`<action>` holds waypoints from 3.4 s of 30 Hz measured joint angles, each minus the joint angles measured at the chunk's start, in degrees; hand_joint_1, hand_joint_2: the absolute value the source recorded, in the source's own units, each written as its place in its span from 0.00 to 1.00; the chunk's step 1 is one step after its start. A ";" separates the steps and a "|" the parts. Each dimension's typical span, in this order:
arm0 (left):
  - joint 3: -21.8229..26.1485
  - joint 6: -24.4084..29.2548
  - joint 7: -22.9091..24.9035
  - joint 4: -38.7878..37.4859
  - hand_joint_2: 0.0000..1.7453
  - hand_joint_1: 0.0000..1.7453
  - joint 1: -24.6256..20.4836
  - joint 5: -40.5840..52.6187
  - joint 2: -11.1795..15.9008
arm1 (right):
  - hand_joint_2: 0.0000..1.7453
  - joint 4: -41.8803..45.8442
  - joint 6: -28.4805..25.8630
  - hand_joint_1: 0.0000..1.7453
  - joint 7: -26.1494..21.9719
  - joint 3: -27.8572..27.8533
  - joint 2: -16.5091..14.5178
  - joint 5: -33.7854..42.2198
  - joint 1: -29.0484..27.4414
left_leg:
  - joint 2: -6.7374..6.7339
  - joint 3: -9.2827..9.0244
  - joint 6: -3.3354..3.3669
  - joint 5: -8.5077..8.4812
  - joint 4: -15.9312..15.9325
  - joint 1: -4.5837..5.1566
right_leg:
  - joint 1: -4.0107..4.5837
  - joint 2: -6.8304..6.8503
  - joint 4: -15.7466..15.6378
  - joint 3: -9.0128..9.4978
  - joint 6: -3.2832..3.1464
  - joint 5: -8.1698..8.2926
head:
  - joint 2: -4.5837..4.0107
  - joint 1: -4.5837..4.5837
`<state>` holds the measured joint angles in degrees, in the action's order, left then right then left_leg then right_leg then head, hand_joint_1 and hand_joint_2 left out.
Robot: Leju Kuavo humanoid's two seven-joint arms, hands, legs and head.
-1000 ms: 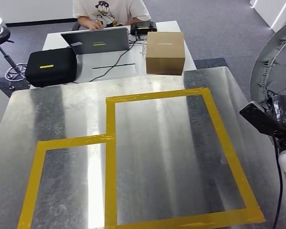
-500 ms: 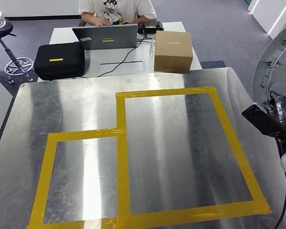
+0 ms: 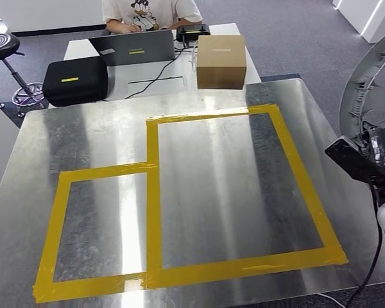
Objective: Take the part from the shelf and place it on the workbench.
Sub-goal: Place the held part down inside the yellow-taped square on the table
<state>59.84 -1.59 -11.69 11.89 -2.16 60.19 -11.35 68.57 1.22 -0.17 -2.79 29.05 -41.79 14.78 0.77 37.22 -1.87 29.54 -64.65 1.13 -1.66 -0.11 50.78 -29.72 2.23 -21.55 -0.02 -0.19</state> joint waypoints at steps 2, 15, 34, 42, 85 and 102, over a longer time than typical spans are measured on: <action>0.00 -0.04 0.00 0.00 1.00 0.00 -0.03 0.04 -0.01 | 1.00 -0.01 0.00 0.91 0.00 -0.01 -0.01 -0.01 -0.05 | -0.01 0.51 0.07 1.23 -4.42 -0.09 | 0.17 0.06 0.02 -1.05 -0.09 0.90 | 0.00 -0.01; 0.07 0.22 0.07 0.11 1.00 0.00 -0.58 0.32 -0.08 | 1.00 -0.11 0.01 0.91 -0.03 0.02 0.11 -0.07 0.08 | -0.06 -10.78 4.64 -8.05 17.88 1.03 | 1.10 -0.04 12.91 -9.19 1.62 -6.07 | 0.01 0.05; 0.09 0.58 -0.15 0.15 1.00 0.00 -0.15 0.63 -0.07 | 1.00 -0.37 1.17 0.91 0.09 0.10 -0.03 0.69 0.02 | -0.10 1.57 1.35 -4.29 -1.16 0.02 | 0.54 -0.37 -1.28 1.83 -0.01 -0.95 | 0.00 -0.21; 0.09 0.54 -0.01 0.24 1.00 0.00 -0.50 1.45 0.13 | 1.00 -0.93 3.19 0.91 -0.21 0.08 0.94 2.55 0.87 | -0.23 -11.46 4.42 -7.16 17.99 0.94 | 0.87 -0.25 -0.42 0.06 1.44 -0.15 | 0.00 -0.39; 0.22 -1.12 -0.29 0.24 1.00 0.00 -0.19 3.41 0.58 | 1.00 -22.21 6.95 0.91 -2.81 3.74 3.77 2.01 17.50 | -0.15 -6.98 3.58 -10.48 17.34 1.34 | 0.76 -0.35 -1.53 -1.21 0.87 2.19 | 0.00 0.14; 0.17 -1.37 0.25 0.24 1.00 0.00 -1.22 4.38 0.62 | 1.00 -33.65 7.13 0.91 -6.48 17.04 -8.99 -4.78 34.44 | -0.15 -6.38 3.38 -10.87 17.32 1.15 | 0.92 -0.39 -1.42 -1.87 0.70 2.48 | 0.00 0.13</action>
<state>60.02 -2.96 -11.45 12.13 -3.37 64.58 -10.73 34.92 8.36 -6.65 14.25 20.06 -46.56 49.22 0.63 30.84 1.51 18.67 -47.33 2.29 -0.73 -0.51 49.36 -31.59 2.93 -19.07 -0.02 -0.06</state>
